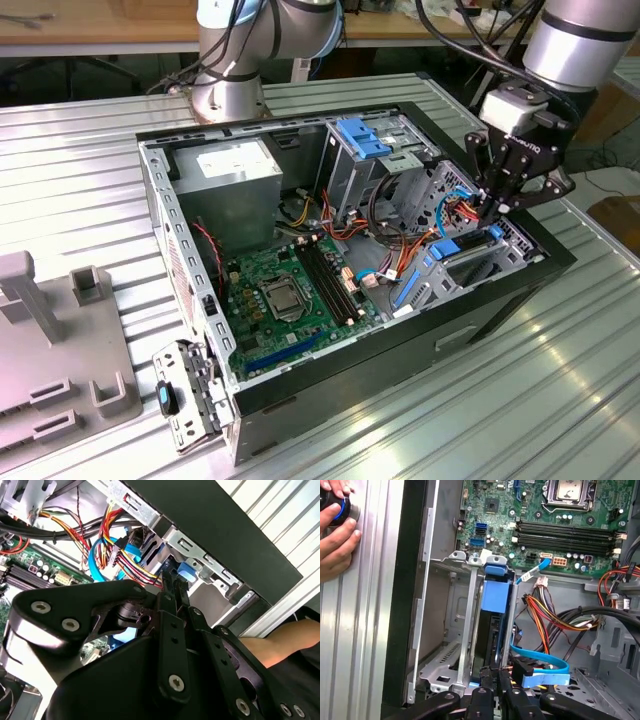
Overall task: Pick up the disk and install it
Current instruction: 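Insert the first disk wire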
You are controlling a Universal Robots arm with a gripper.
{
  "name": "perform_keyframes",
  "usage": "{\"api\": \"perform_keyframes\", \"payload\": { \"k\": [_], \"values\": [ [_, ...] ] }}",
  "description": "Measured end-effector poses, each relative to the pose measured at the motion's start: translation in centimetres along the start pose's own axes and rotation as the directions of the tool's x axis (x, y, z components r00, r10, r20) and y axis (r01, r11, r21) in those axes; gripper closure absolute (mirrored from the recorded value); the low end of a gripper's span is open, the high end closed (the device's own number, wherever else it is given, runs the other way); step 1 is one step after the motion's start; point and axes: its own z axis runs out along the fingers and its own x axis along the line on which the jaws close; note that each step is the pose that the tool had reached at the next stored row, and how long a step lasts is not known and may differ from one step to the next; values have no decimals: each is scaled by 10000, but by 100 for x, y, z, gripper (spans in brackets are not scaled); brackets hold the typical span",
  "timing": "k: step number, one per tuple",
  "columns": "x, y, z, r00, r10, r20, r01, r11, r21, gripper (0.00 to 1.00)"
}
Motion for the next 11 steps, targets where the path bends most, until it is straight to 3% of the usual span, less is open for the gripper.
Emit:
{"api": "perform_keyframes", "payload": {
  "k": [3,9,11],
  "values": [
    [-8,2,12,9996,270,-22,-270,9996,7,84],
    [-14,22,22,9962,865,-64,-865,9962,-71,84],
    [7,29,25,9961,881,103,-881,9961,-55,84]
  ]
}}
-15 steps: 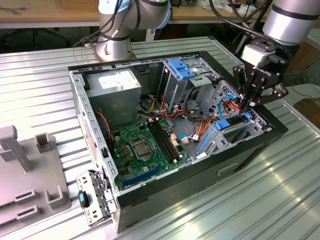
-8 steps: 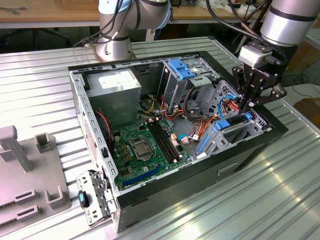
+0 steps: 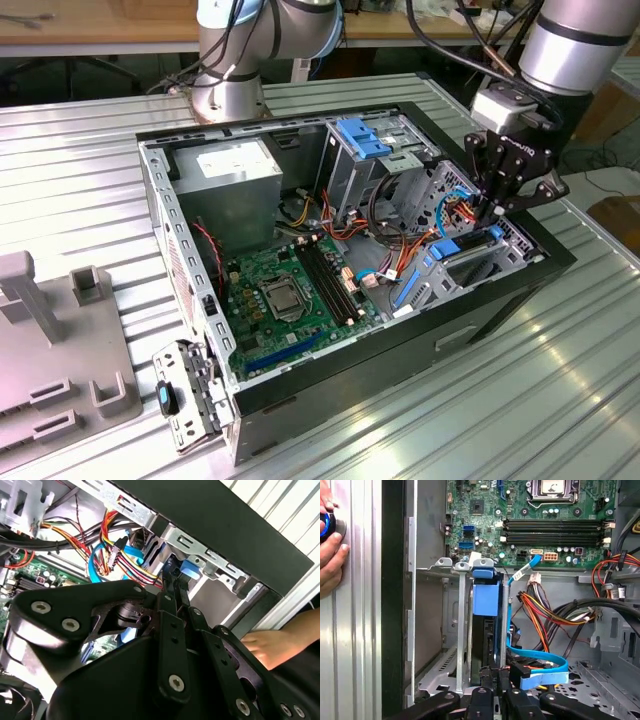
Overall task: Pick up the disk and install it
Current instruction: 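Insert the first disk wire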
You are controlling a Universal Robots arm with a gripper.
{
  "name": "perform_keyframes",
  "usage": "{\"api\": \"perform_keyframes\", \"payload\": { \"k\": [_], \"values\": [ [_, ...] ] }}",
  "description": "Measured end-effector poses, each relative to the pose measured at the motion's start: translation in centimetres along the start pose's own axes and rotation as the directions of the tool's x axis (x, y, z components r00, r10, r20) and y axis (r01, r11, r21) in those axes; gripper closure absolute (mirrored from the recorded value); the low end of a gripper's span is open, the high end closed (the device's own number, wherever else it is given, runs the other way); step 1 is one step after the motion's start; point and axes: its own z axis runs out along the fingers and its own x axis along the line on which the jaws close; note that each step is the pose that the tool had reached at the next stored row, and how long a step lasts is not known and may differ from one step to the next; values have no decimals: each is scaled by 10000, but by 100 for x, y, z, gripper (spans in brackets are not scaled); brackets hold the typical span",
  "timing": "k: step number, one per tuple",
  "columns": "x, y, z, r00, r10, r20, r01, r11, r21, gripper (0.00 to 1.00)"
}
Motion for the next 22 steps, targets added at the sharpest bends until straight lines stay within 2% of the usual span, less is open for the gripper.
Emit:
{"api": "perform_keyframes", "payload": {
  "k": [1,2,3,4,5,6,7,8,13,16,22],
  "values": [
    [8,1,1,9999,9,114,-9,10000,4,84],
    [28,2,4,9993,29,373,-29,10000,12,84],
    [53,3,7,9986,39,537,-40,10000,17,84],
    [87,4,11,9982,43,598,-45,10000,19,84],
    [121,7,15,9980,48,636,-52,10000,59,84],
    [127,18,15,9978,54,656,-65,9998,167,84],
    [128,44,15,9977,62,669,-84,9994,336,84],
    [128,80,16,9977,67,670,-96,9990,429,84],
    [158,99,29,9977,121,666,-150,9990,427,84],
    [166,127,34,9977,121,667,-152,9988,467,84],
    [175,140,45,9977,165,662,-197,9986,482,84]
  ]
}}
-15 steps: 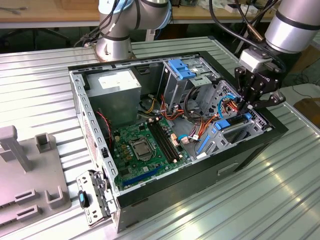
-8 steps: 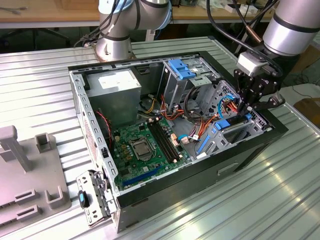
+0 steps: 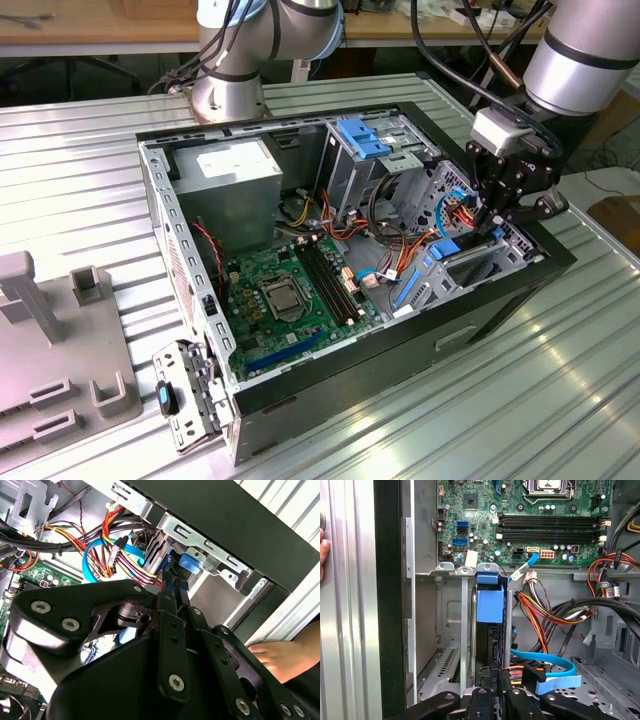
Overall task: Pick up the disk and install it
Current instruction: 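Insert the first disk wire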
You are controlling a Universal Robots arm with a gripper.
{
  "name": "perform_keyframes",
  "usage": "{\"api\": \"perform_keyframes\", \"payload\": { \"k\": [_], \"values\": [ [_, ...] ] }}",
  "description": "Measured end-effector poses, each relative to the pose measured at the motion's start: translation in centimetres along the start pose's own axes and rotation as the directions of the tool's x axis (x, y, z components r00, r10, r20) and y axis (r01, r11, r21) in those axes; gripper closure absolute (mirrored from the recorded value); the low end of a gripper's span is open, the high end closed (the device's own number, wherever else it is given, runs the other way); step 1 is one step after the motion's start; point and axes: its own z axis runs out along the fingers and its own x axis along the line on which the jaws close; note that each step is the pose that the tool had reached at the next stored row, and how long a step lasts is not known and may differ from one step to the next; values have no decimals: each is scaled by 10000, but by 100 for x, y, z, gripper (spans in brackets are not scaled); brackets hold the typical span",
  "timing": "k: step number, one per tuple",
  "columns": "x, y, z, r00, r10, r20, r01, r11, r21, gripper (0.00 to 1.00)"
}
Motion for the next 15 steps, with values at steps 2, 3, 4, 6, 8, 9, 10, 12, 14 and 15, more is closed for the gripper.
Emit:
{"api": "perform_keyframes", "payload": {
  "k": [2,3,4,6,8,9,10,12,14,15],
  "values": [
    [0,1,0,10000,3,0,-3,10000,0,84],
    [0,1,1,10000,3,1,-3,10000,0,84],
    [0,1,0,10000,3,0,-3,10000,0,84],
    [0,1,0,10000,3,0,-3,10000,0,84],
    [-2,1,2,10000,4,3,-4,10000,0,84],
    [-6,1,1,10000,20,-2,-20,10000,0,84],
    [-7,1,1,9999,107,-12,-107,9999,-5,84],
    [-10,1,1,9997,233,-28,-233,9997,-11,84],
    [-10,1,1,9996,288,-34,-288,9996,-14,84],
    [-11,1,1,9996,288,-34,-288,9996,-14,84]
  ]
}}
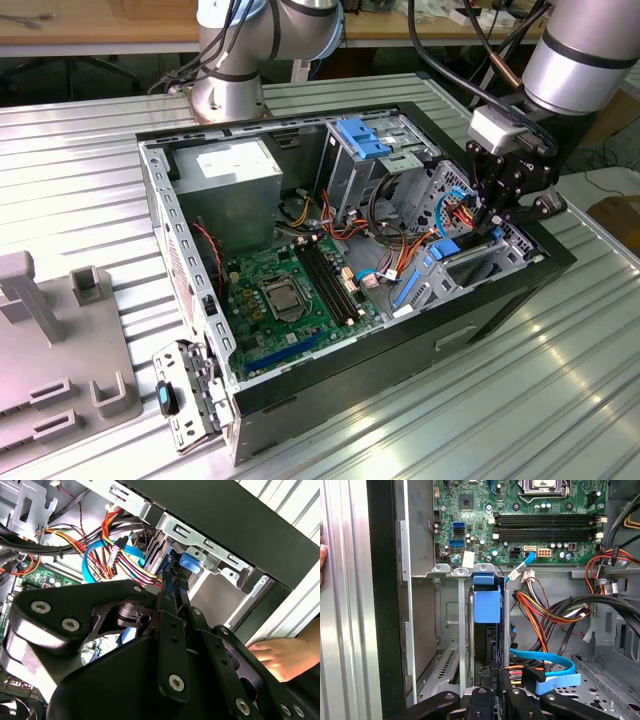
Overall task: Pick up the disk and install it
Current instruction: 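Insert the first disk wire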
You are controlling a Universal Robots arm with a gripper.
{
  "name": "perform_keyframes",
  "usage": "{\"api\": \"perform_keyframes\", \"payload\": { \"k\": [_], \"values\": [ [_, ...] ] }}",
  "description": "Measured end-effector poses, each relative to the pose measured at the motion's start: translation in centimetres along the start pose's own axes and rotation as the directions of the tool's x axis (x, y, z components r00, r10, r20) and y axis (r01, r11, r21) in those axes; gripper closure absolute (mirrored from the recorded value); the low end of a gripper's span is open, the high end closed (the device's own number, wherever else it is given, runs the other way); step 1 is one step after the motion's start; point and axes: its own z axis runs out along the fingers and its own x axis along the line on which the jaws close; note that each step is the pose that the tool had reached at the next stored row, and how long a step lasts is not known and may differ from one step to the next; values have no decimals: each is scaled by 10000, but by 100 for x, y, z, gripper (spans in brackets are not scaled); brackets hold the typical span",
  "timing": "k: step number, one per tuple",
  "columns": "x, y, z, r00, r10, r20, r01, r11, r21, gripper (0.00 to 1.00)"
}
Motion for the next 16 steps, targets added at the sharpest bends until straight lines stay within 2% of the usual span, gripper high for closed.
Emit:
{"api": "perform_keyframes", "payload": {
  "k": [3,7,16],
  "values": [
    [-1,0,2,10000,0,-1,0,10000,18,84],
    [-1,2,8,10000,31,-5,-31,10000,94,84],
    [-2,24,23,10000,33,-7,-33,9999,113,84]
  ]
}}
